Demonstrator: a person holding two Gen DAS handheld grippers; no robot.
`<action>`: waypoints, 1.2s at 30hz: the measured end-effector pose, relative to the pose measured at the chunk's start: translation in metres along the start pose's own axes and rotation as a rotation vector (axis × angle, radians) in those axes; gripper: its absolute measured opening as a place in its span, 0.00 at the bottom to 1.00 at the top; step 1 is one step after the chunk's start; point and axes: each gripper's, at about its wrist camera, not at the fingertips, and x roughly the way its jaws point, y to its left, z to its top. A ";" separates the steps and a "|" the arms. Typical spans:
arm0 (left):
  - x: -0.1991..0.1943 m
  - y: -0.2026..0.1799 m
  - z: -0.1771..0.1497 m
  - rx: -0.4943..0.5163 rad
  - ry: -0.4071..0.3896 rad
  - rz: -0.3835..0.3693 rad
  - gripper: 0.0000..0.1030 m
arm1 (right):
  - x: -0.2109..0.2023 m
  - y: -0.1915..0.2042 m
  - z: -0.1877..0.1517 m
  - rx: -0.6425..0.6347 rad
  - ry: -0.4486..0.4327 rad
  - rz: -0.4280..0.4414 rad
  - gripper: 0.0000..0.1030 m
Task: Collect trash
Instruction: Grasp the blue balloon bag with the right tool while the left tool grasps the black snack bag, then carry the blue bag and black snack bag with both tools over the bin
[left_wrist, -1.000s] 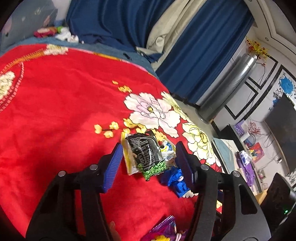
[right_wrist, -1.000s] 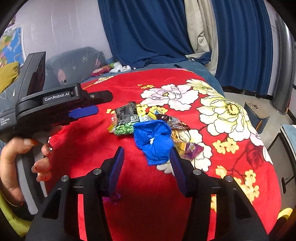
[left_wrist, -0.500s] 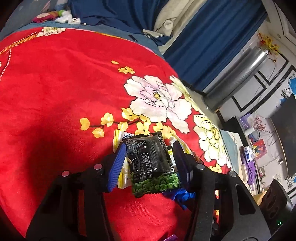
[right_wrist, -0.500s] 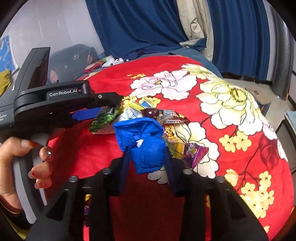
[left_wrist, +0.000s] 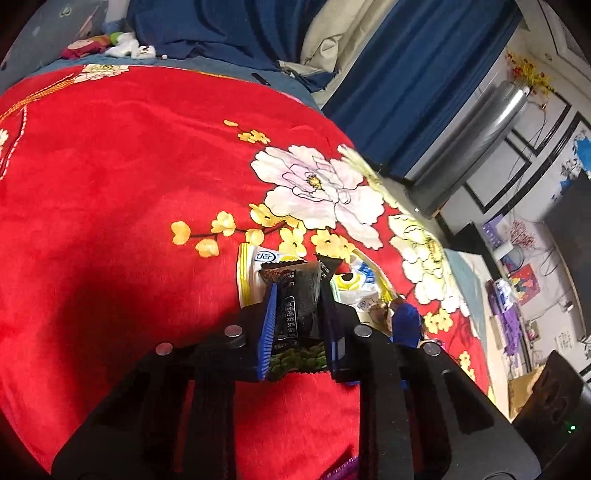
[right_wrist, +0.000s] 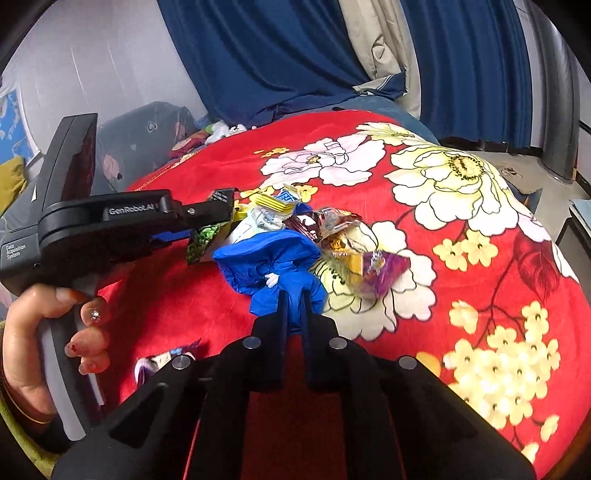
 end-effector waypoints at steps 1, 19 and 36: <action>-0.003 0.001 -0.001 -0.006 -0.008 -0.009 0.15 | -0.002 0.001 -0.002 -0.001 -0.004 0.002 0.06; -0.071 -0.005 -0.012 0.002 -0.132 -0.134 0.15 | -0.053 0.001 -0.024 0.019 -0.076 0.006 0.05; -0.087 -0.071 -0.038 0.176 -0.151 -0.230 0.15 | -0.115 -0.027 -0.021 0.046 -0.181 -0.080 0.05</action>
